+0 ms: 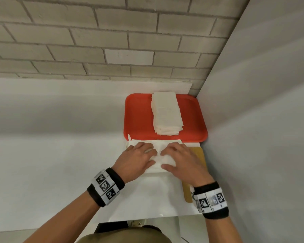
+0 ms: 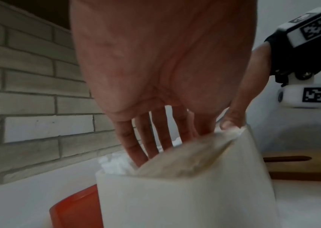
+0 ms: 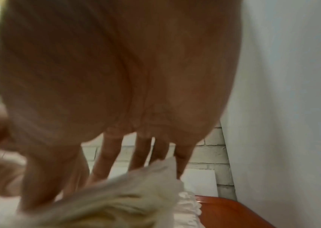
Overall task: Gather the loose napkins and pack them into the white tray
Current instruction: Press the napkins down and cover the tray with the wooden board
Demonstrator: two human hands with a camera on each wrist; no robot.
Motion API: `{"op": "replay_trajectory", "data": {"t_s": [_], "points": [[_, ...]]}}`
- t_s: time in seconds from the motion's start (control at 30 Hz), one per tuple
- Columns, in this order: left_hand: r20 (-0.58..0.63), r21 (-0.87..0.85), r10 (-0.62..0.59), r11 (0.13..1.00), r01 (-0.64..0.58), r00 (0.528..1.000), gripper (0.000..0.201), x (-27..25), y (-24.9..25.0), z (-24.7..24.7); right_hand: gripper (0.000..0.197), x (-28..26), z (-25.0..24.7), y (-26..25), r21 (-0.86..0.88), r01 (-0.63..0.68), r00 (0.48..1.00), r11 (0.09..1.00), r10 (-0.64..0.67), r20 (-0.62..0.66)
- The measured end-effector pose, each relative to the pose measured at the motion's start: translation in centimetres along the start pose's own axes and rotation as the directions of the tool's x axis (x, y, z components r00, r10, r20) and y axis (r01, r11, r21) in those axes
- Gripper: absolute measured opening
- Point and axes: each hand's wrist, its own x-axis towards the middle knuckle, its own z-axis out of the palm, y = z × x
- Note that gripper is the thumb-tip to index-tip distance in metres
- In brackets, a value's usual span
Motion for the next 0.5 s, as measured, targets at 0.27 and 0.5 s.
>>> {"op": "replay_trajectory", "data": {"t_s": [0.27,0.5], "points": [[0.047,0.058,-0.055,0.997,0.052,0.997,0.053,-0.3,-1.9,-1.4,0.045,0.5,-1.7,1.3,0.067,-0.043,0.998,0.997,0.040,0.051],[-0.040,0.244,-0.071,0.967,0.079,0.997,0.041,-0.6,-2.4,-0.9,0.055,0.7,-2.4,2.0,0.015,-0.135,0.988,0.991,0.133,0.081]]}}
